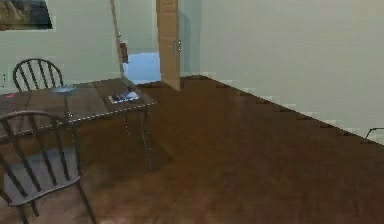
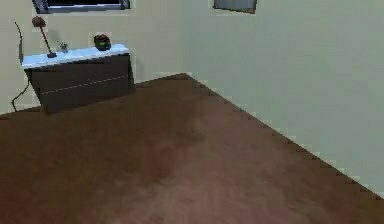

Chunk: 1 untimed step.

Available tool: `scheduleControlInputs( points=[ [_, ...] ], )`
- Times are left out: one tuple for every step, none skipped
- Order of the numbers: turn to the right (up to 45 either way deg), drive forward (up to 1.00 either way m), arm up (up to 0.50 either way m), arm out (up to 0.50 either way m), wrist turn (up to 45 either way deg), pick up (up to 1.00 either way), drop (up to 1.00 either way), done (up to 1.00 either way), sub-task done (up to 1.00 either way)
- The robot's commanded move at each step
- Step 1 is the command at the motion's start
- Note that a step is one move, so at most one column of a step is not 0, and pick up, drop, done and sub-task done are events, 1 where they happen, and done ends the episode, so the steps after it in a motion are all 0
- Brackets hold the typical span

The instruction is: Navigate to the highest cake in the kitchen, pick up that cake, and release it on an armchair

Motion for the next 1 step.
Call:
scheduleControlInputs(
  points=[
    [0.0,1.00,0.00,0.00,0.0,0.00,0.00,0.00,0.00]
  ],
)
